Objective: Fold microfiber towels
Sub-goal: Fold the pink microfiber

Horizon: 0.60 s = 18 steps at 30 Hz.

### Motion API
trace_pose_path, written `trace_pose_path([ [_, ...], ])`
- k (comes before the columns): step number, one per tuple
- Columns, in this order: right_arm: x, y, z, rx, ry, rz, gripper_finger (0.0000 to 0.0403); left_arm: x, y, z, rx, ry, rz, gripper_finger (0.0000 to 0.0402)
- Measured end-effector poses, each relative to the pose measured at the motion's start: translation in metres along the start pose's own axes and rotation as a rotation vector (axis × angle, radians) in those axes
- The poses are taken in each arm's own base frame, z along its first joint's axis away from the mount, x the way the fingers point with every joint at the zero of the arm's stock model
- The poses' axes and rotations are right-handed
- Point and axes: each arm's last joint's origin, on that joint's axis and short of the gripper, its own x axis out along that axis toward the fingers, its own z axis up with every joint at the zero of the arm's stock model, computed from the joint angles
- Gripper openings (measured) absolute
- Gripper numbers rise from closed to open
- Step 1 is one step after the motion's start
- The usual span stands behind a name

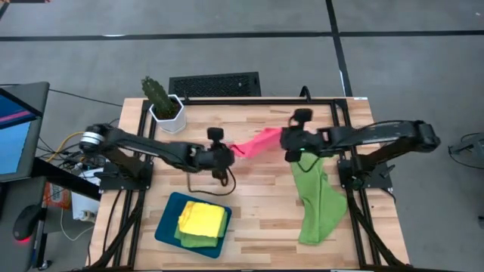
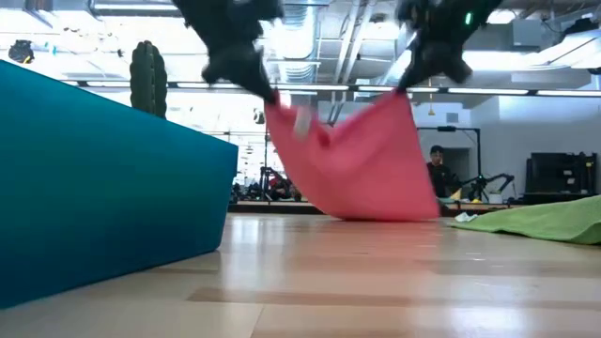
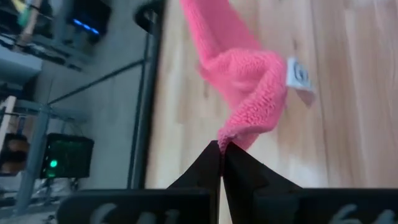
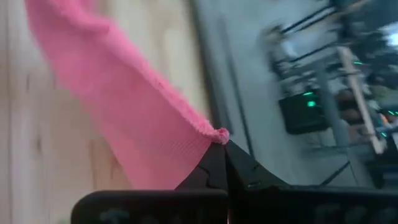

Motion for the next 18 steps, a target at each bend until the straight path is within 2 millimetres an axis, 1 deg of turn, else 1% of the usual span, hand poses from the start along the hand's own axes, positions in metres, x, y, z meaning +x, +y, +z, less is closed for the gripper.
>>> trace_pose_path([
  [4,-0.042,-0.017,0.004,0.16,-0.119,-0.125,0.0002,-0.037,0.03,-0.002,-0.085,-0.101,0.03,0.0],
  [7,-0.067,-0.028,0.004,0.246,-0.177,-0.227,0.0002,-0.064,0.051,-0.007,-0.157,-0.177,0.051,0.0],
  [9,-0.077,-0.033,0.002,0.293,-0.194,-0.28,0.0001,-0.08,0.064,-0.011,-0.221,-0.228,0.065,0.0],
  [11,-0.082,-0.038,0.001,0.34,-0.205,-0.302,0.0001,-0.091,0.076,-0.016,-0.272,-0.26,0.077,0.0],
  [14,-0.08,-0.044,0.002,0.399,-0.221,-0.303,0.0001,-0.096,0.093,-0.022,-0.374,-0.284,0.107,0.0],
  [16,-0.078,-0.047,0.008,0.422,-0.289,-0.197,0.0002,-0.09,0.101,-0.025,-0.463,-0.282,0.091,0.0],
  [18,-0.075,-0.047,0.011,0.387,-0.338,-0.104,0.0002,-0.082,0.109,-0.03,-0.546,-0.269,0.032,0.0],
])
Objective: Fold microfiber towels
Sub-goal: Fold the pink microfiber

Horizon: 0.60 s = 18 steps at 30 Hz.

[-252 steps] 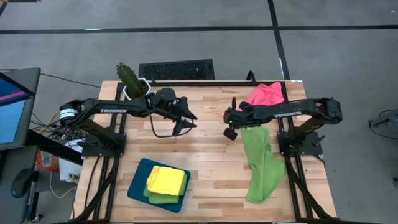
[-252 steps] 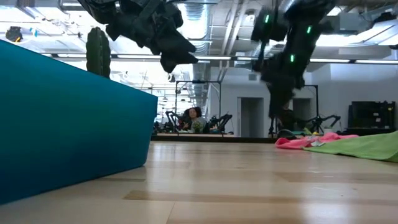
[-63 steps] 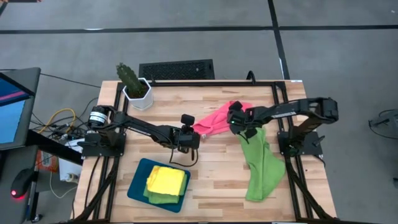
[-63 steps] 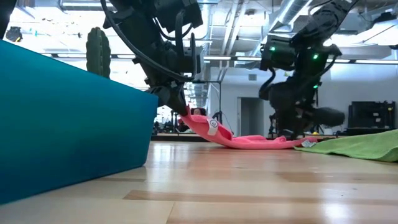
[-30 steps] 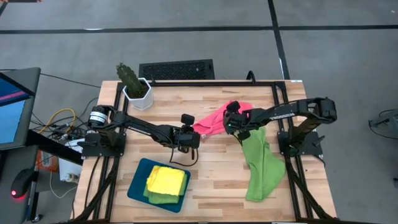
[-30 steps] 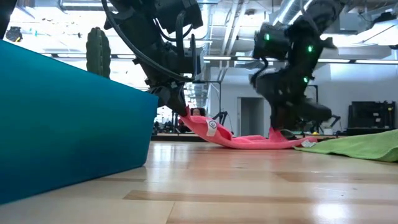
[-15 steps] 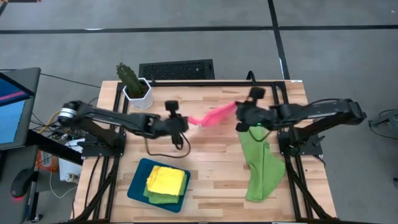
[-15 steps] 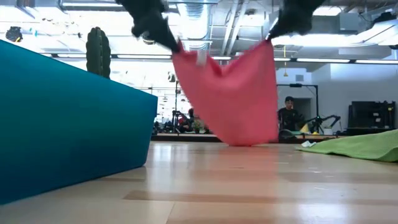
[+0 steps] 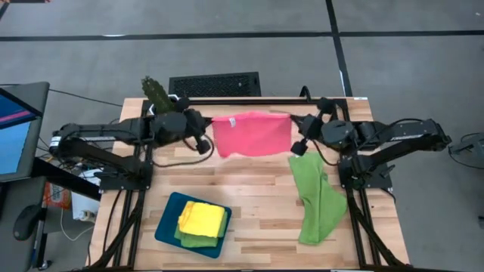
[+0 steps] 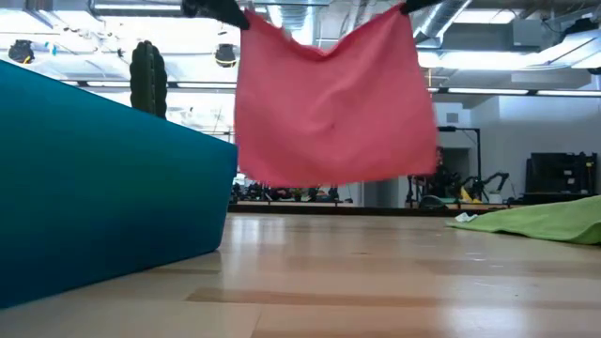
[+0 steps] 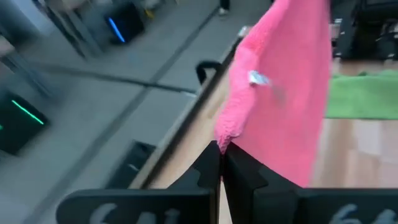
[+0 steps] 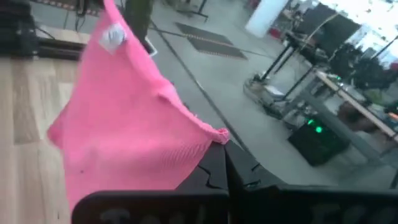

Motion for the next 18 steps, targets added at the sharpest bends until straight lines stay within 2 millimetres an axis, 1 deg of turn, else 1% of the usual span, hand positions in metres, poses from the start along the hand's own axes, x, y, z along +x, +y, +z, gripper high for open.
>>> trace_pose_path([
  [3,0.004,0.0,0.0,-0.003,0.018,-0.067,0.0002,0.012,0.009,-0.005,-0.057,0.06,-0.027,0.0],
  [8,0.015,-0.013,-0.008,-0.013,0.1,-0.144,0.0002,0.028,0.028,-0.014,-0.085,0.138,0.068,0.0],
  [11,0.028,-0.027,-0.015,0.014,0.145,-0.196,0.0002,0.04,0.043,-0.019,-0.058,0.152,0.13,0.0],
  [14,0.044,-0.046,-0.024,0.025,0.174,-0.277,0.0002,0.055,0.061,-0.018,-0.01,0.122,0.204,0.0],
  [18,0.063,-0.072,-0.03,0.088,0.106,-0.3,0.0003,0.067,0.088,-0.012,0.073,0.048,0.286,0.0],
])
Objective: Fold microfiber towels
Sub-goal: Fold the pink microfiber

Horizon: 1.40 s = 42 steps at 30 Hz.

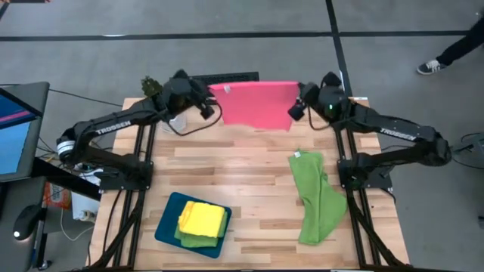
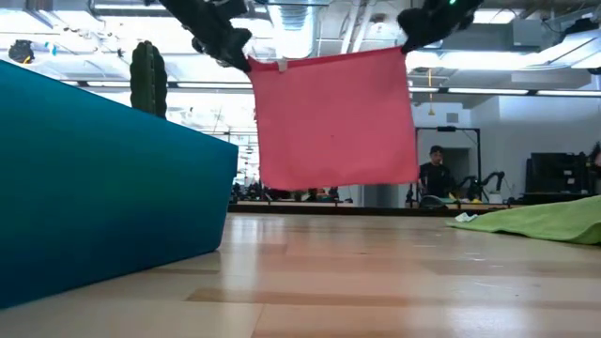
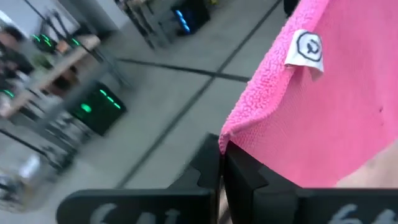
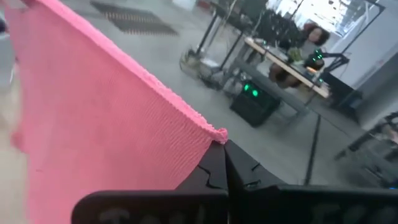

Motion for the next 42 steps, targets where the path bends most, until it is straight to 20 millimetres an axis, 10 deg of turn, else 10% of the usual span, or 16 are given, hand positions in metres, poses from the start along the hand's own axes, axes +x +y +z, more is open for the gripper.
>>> trace_pose_path([
  [12,0.039,0.023,-0.05,-0.021,0.039,0.156,0.0003,0.014,0.024,-0.027,0.082,0.155,-0.084,0.0],
  [28,-0.029,0.13,-0.126,0.063,0.201,0.553,0.0003,-0.01,-0.104,-0.143,-0.008,0.421,-0.435,0.0],
  [34,-0.043,0.136,-0.129,0.07,0.19,0.454,0.0003,-0.019,-0.119,-0.143,0.026,0.357,-0.367,0.0],
  [42,-0.014,0.119,-0.134,0.113,0.25,0.295,0.0003,-0.001,-0.099,-0.135,-0.04,0.273,-0.284,0.0],
])
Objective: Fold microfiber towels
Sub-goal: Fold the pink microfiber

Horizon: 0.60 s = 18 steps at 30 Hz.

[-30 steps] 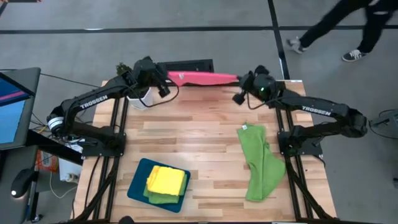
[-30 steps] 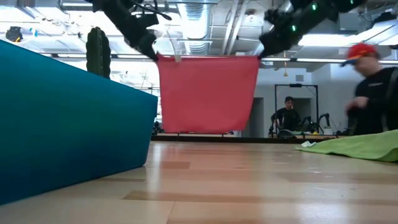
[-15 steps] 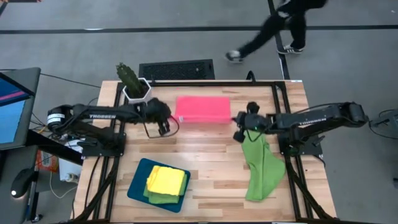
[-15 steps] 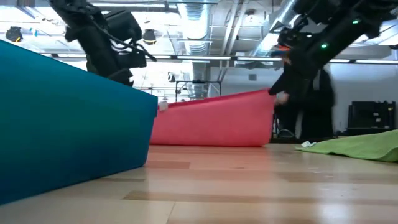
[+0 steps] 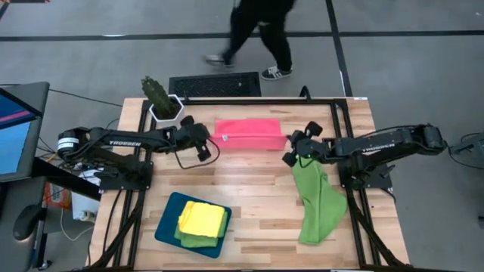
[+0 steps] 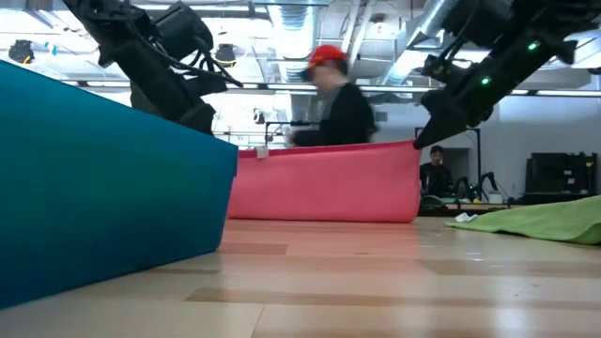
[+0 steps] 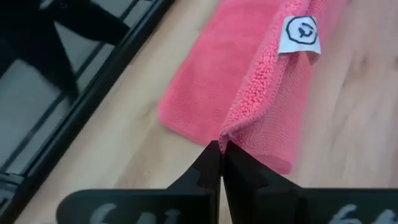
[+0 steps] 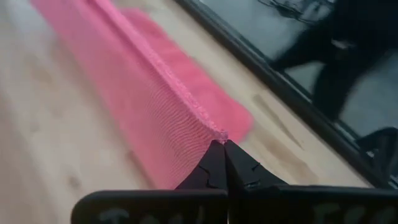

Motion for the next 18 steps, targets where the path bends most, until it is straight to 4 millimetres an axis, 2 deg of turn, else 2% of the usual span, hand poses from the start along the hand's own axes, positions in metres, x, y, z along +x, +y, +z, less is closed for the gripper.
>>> trace_pose_path([
  [5,0.017,-0.019,0.005,0.066,0.026,0.006,0.0003,0.011,0.018,-0.002,-0.066,0.027,-0.03,0.0],
  [8,0.028,-0.027,0.007,0.102,0.029,0.023,0.0003,0.02,0.022,-0.004,-0.084,0.043,-0.043,0.0],
  [12,0.045,-0.03,0.004,0.091,0.061,0.021,0.0003,0.029,0.024,-0.007,-0.089,0.064,-0.023,0.0],
  [18,0.067,-0.036,-0.002,0.081,0.091,-0.019,0.0003,0.032,0.03,-0.003,-0.111,0.042,-0.003,0.0],
])
